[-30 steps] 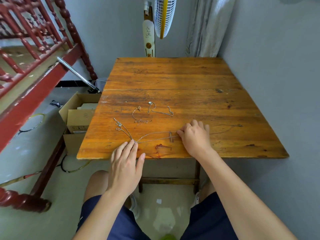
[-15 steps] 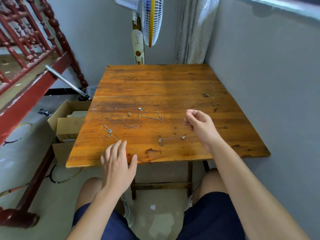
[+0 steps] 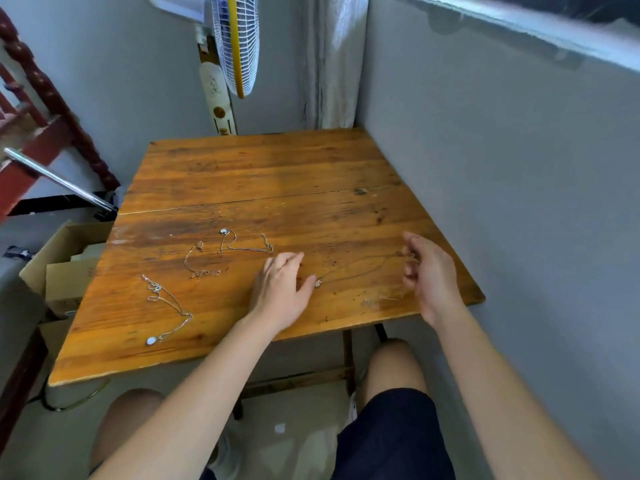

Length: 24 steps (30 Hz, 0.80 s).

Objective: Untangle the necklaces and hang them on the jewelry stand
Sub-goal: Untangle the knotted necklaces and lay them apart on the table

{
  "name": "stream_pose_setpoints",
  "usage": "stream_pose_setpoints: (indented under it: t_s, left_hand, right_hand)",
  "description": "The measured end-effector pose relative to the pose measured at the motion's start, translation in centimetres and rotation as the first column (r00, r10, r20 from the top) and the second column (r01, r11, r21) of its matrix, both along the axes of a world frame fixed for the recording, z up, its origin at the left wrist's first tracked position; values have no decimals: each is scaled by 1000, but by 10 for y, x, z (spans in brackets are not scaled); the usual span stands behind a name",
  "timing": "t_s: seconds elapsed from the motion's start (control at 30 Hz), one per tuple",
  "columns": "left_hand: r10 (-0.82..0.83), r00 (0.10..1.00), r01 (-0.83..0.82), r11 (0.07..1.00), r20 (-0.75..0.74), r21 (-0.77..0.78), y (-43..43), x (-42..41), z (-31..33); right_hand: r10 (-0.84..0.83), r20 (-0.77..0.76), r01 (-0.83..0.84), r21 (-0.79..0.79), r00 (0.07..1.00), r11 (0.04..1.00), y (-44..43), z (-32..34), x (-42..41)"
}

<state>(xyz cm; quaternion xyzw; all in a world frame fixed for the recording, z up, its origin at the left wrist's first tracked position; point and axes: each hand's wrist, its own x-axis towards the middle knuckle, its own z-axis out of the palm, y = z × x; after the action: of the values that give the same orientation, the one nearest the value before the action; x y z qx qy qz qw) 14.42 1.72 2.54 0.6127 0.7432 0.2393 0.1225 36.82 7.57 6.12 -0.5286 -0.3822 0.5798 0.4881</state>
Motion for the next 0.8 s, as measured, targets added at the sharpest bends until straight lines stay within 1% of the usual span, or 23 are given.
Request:
stream_pose_setpoints:
  t_s: [0.07,0.13,0.23,0.3,0.37,0.43,0.5,0.57,0.67,0.73,0.8]
  left_hand:
    - [-68,998,68,998,-2,-6,18,14,-1]
    - [-134,991,134,991,0,-10,36,25,-1]
    - [-222,974,223,975,-48,23,65,39,-4]
    - [-253,965,256,966,-65,34,80,48,-7]
    - [-273,958,277,959,-85,50,91,56,-11]
    - [-256,962,264,960,-91,97,97,61,-15]
    - [-235,968,246,959,-91,142,99,62,-17]
    - [-238,964,255,955,-118,154,96,61,-18]
    - [-213,962,233,967,-170,104,85,51,-19]
    - [-157,975,168,984,-155,59,72,35,-20]
    - [-124,985,127,992,-117,24,54,16,-19]
  right_hand:
    - [0,135,7,-46,991,999,5,-17,11]
    - [-19,219,33,-60,976,998,10,-34,18]
    - [-69,229,79,-35,971,996,14,-46,23]
    - [-77,266,85,-17,961,996,18,-51,23]
    - [-76,315,77,8,946,997,22,-57,23]
    - [-58,379,53,22,924,998,26,-60,21]
    - [-40,474,26,36,880,999,28,-60,17]
    - [-58,582,30,59,811,998,27,-59,12]
    - [-68,718,-4,99,693,995,23,-55,4]
    - [-18,784,-83,89,620,993,21,-53,-3]
    - [30,822,-161,75,568,984,18,-52,-15]
